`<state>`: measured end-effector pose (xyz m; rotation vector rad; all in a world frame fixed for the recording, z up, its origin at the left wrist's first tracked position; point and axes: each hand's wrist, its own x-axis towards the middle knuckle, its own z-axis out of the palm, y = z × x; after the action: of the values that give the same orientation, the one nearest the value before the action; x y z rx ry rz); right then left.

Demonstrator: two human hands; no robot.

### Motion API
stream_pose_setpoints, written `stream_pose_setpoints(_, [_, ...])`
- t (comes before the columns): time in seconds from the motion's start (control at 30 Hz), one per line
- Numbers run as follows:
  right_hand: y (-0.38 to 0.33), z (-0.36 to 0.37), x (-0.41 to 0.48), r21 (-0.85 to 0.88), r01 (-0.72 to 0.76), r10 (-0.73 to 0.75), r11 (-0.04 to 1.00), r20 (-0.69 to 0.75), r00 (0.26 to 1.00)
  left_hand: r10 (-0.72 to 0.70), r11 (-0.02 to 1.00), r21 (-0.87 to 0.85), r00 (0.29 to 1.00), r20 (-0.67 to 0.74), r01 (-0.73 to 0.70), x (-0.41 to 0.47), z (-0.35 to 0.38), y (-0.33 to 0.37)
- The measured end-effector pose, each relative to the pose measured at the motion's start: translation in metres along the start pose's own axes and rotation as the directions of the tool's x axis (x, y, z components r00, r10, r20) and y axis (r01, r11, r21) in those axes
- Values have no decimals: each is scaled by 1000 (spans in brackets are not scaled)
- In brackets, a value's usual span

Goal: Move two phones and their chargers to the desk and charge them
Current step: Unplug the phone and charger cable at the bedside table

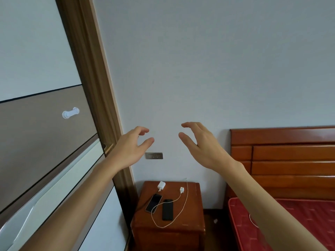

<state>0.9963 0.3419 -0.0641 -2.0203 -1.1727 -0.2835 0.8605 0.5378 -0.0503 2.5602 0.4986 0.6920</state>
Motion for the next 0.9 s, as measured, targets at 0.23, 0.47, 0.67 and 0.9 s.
stream_pose_setpoints(0.23, [64, 34, 64, 36, -29, 28, 999, 27, 999, -61, 998, -28, 998, 22, 62, 73, 35, -34])
stream_pose_setpoints(0.47, [109, 82, 133, 22, -58, 57, 998, 67, 996, -80, 993, -85, 996, 32, 83, 142, 65, -94])
stream_pose_setpoints(0.67, [140, 135, 209, 1, -73, 73, 997, 67, 995, -57, 992, -108, 994, 94, 67, 236, 80, -159])
stream_pose_setpoints(0.9, [177, 188, 303, -13, -122, 122, 992, 74, 990, -27, 982, -181, 992, 124, 49, 348, 108, -224])
